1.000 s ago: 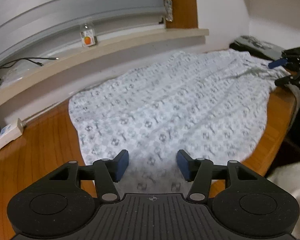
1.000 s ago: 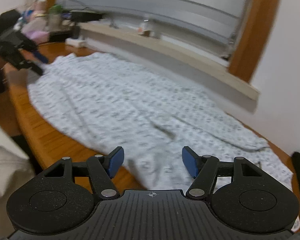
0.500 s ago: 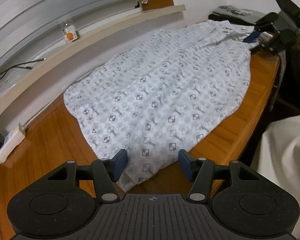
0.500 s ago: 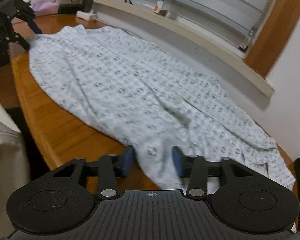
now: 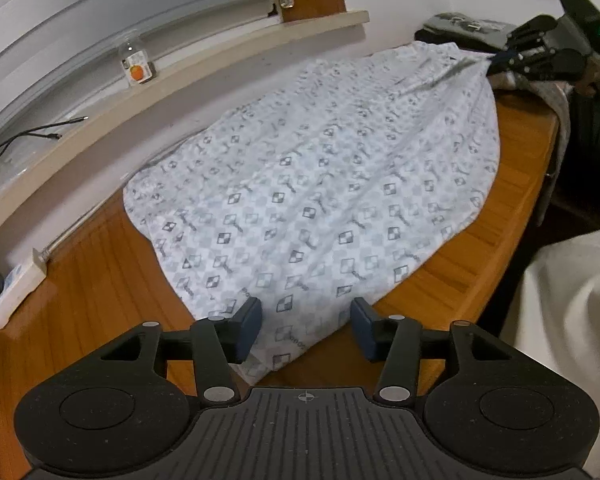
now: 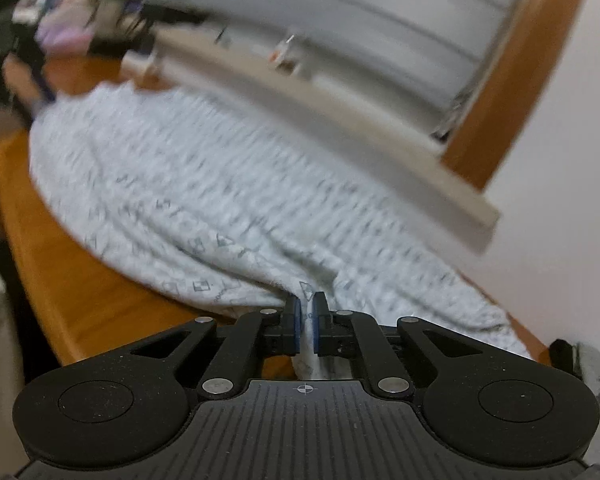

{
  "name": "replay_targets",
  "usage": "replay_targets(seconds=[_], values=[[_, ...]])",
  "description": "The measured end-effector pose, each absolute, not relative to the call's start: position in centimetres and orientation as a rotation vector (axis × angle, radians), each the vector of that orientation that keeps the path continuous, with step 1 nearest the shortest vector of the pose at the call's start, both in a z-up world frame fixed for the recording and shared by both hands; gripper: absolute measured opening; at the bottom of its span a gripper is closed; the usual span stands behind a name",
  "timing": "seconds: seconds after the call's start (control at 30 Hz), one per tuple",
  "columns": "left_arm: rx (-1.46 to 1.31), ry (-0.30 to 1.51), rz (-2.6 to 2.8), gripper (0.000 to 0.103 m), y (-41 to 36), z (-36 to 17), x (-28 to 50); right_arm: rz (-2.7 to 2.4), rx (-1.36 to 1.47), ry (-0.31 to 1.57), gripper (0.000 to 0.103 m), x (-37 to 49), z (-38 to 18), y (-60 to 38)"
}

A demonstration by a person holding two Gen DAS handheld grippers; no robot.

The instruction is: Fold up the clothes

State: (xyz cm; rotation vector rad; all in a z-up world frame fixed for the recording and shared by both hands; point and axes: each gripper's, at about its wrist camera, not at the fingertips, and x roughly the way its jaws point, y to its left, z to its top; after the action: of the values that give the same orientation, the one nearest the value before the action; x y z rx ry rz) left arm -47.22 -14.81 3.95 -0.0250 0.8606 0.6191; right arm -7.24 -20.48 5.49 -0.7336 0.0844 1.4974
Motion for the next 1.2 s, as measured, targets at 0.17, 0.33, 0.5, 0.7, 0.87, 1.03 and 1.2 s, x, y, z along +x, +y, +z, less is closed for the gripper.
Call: replay_targets(seconds=[0.17,0.33,0.5,0.7,0.87,1.03,1.2], values=[[-0.023,0.828,0.637,0.003,-14.6,4.1,-47.5,1.465,-0.706,0.057,0.006,-6.9,6.0,-20.1],[0.052,0.677,0.776,0.002,-14.2,8.4,-48.5,1.44,-0.7,0.007,0.006,-6.5,6.9,-19.1],[0.167,0.535,0.87,0.002,-14.6,13.4,-47.6,1.407,-0.629,-0.029,0.006,-5.9,8.9,-18.5],[0.104,0.632,0.78,0.002,-17.4,11.5,-48.2,1.484,-0.651,0.08,0.005,-5.7,8.8,-21.6],[-0.052,0.764,0.666,0.003,-20.0,7.5,-49.5,1.581,-0.693,0.215,0.007,-6.4,8.1,-24.4],[-0.063,0.832,0.633,0.005,-19.8,7.3,-49.9,1.671,-0.733,0.309,0.021,-7.2,8.1,-26.2],[-0.072,0.769,0.669,0.016,-18.9,8.7,-49.8,1.641,-0.661,0.287,0.04,-6.4,10.0,-25.4]])
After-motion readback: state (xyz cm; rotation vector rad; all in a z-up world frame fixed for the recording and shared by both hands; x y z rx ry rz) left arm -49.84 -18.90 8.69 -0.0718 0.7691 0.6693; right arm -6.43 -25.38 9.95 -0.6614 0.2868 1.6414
